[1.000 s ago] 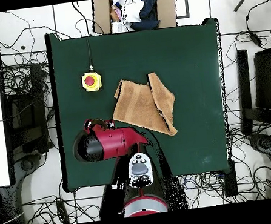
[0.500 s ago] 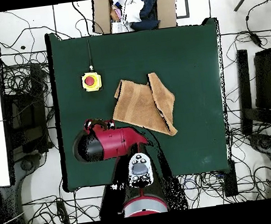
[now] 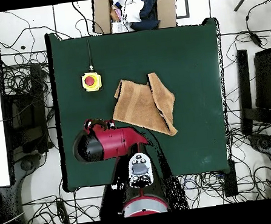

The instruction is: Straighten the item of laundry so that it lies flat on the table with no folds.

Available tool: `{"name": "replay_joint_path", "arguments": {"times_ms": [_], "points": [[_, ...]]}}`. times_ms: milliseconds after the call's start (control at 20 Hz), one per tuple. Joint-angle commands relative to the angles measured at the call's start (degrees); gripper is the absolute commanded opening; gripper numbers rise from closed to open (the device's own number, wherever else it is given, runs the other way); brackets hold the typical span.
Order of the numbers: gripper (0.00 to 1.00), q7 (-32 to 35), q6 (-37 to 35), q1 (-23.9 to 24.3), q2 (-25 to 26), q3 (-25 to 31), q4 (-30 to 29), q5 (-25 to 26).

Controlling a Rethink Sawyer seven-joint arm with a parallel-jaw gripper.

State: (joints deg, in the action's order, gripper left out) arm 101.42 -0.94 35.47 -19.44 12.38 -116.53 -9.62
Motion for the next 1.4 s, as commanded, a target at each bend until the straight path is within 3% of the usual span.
{"name": "replay_joint_path", "arguments": {"times_ms": [50,300,600,1400], "points": [[1.0,7.0,-8.1,0.5,-5.1,8.9,-4.1,1.4],[1.0,6.8,-7.9,0.0,-5.2,7.6,-4.1,2.0],[1.0,4.6,-6.2,0.0,0.6,6.3,0.6,3.9],[1.0,0.4,-12.6,3.2,3.2,11.8,3.6,7.3]]}}
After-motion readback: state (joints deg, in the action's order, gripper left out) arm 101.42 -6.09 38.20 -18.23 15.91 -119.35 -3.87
